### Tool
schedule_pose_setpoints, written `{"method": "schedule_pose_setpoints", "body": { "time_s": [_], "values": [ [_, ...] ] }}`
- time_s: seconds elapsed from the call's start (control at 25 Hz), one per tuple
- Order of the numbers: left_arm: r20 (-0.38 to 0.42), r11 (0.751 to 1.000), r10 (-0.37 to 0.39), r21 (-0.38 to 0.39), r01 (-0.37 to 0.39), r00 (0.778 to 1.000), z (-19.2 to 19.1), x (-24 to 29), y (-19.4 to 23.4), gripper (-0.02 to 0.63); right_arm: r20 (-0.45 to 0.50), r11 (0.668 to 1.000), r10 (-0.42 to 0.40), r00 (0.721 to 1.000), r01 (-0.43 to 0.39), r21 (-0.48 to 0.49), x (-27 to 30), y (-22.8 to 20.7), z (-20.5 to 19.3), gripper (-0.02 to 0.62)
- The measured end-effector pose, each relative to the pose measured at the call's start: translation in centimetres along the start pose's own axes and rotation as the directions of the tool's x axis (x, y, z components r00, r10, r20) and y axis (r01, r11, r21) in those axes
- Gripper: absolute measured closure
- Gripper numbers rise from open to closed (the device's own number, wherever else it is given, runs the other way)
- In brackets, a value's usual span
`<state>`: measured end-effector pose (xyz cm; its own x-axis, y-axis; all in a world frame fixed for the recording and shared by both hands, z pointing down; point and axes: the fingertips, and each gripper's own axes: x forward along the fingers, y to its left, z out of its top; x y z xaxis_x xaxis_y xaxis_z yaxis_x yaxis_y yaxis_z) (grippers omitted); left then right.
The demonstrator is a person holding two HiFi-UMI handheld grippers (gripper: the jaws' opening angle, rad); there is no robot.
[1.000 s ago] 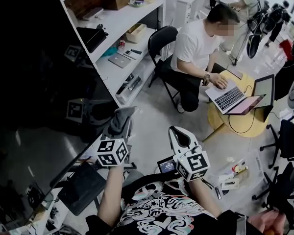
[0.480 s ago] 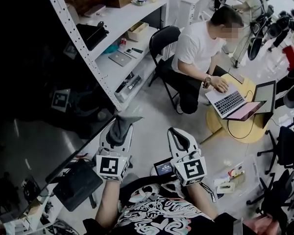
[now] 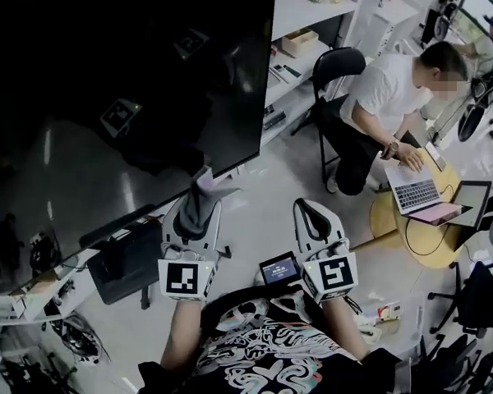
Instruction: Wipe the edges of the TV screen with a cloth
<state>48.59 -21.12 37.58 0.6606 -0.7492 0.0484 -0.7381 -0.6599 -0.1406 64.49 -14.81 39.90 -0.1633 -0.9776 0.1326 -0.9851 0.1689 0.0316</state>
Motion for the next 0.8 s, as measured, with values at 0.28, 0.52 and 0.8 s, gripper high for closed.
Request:
{"method": "schedule_pose_setpoints", "body": {
  "time_s": [0.28,0.52,0.8],
  "values": [
    [-0.019,0.99,0.128,-0.05,-0.129,0.992,-1.7,-7.0,4.3,0.42,-0.003,0.991,0.128,0.992,-0.128,-0.046,0.4,6.8,-0.1,0.563],
    [-0.043,0.983,0.173,-0.056,-0.175,0.984,-2.4,-11.1,6.3,0.42,0.035,0.985,0.171,0.985,-0.17,-0.031,0.4,10.4,0.9,0.563],
    [-0.033,0.983,0.168,-0.067,-0.17,0.985,-1.8,-13.1,5.3,0.42,0.006,0.983,0.182,0.983,-0.182,-0.036,-2.2,11.4,1.1,0.563]
  ]
}}
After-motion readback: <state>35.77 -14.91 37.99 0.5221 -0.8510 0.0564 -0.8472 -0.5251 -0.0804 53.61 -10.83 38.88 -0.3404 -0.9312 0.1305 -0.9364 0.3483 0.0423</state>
